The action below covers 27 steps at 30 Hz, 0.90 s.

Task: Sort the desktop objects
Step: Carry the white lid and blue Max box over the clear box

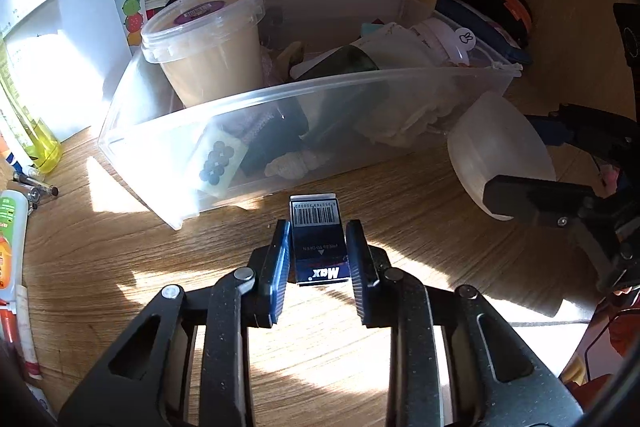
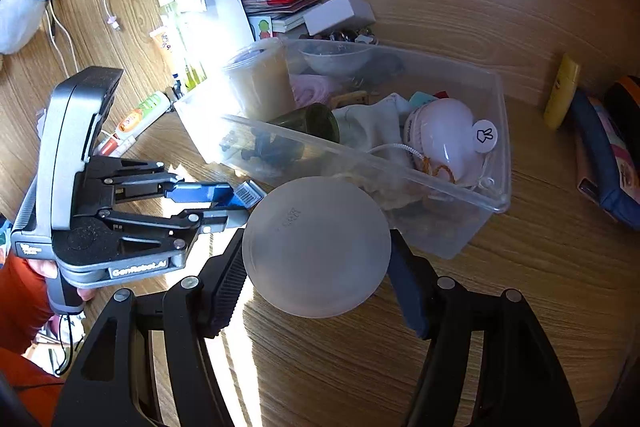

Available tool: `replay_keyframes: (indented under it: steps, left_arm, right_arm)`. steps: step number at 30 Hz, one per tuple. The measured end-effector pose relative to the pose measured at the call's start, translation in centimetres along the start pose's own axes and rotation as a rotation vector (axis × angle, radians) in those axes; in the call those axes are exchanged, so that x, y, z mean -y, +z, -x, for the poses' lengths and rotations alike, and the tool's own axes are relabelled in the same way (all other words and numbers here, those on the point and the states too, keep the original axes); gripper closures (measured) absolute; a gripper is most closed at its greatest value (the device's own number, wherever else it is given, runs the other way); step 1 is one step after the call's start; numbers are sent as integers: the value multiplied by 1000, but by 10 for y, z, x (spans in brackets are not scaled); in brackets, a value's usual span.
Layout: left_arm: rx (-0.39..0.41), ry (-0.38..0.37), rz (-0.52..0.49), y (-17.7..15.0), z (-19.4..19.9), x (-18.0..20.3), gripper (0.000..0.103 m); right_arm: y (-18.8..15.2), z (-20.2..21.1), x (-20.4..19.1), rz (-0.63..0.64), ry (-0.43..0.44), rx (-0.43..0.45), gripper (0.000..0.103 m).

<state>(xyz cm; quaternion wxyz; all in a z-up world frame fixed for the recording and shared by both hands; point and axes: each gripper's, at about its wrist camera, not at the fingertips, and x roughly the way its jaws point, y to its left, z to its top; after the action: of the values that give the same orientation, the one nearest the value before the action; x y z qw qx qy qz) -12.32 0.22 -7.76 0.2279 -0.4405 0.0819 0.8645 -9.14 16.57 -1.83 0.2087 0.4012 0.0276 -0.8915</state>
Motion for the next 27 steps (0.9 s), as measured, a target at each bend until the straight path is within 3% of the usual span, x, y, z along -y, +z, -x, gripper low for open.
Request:
replay_keyframes:
  steps: [17,27]
  left_arm:
    - [219,27,-17,10,68,20,76]
    - [308,-1,43,27,87,7,76]
  right_arm:
    - [4,27,7,-30,-21,66,40]
    - [17,44,14,-48,-53,123,40]
